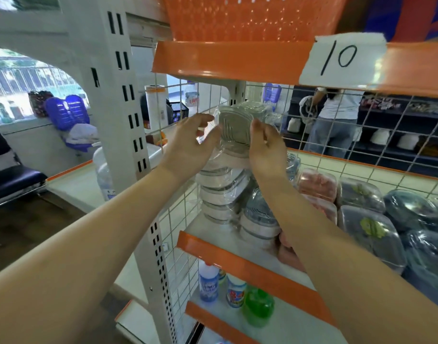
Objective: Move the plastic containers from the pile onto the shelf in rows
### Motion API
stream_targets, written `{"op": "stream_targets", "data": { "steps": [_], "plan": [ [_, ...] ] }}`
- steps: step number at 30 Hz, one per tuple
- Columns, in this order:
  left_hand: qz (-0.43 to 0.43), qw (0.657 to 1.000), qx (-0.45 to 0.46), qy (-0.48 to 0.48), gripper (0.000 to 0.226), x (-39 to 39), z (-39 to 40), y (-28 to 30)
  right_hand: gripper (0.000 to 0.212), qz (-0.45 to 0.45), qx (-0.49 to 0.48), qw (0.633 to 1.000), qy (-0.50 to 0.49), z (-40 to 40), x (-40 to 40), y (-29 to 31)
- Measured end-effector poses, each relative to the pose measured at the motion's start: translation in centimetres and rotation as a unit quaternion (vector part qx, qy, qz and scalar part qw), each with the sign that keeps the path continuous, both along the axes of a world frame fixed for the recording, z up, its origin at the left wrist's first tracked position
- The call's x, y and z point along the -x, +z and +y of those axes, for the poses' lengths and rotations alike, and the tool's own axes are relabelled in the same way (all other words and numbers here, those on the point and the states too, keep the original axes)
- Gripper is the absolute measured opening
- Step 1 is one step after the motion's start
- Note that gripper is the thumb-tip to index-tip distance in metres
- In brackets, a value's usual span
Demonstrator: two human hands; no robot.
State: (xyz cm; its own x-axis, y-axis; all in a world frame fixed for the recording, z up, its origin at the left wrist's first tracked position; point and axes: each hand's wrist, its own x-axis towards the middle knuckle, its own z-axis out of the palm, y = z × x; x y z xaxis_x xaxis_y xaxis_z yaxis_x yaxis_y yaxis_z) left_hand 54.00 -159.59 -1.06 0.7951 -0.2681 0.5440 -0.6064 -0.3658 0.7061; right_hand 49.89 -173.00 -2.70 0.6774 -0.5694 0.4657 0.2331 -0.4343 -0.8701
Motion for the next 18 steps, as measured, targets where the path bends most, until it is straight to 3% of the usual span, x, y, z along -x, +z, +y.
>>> {"op": "stream_targets", "data": {
  "steps": [5,12,18],
  "plan": [
    [-0.019,0.992,-0.12,-0.043,0.072,0.8,-0.9,-0.6,0.025,-0.037,-0.112,0.993,0.019,-0.2,0.8,0.3],
    [-0.02,0.997,-0.071,-0.013,0.092,0.5,-2.1,-0.4,0.021,-0.035,-0.25,0.964,0.086,-0.9,1.7,1.6],
    [-0.015,0.984,-0.164,0.07,0.113,-0.7,-1.5,1.0,0.025,-0.023,-0.291,0.944,0.154,-0.9,1.2,1.5]
  ]
}}
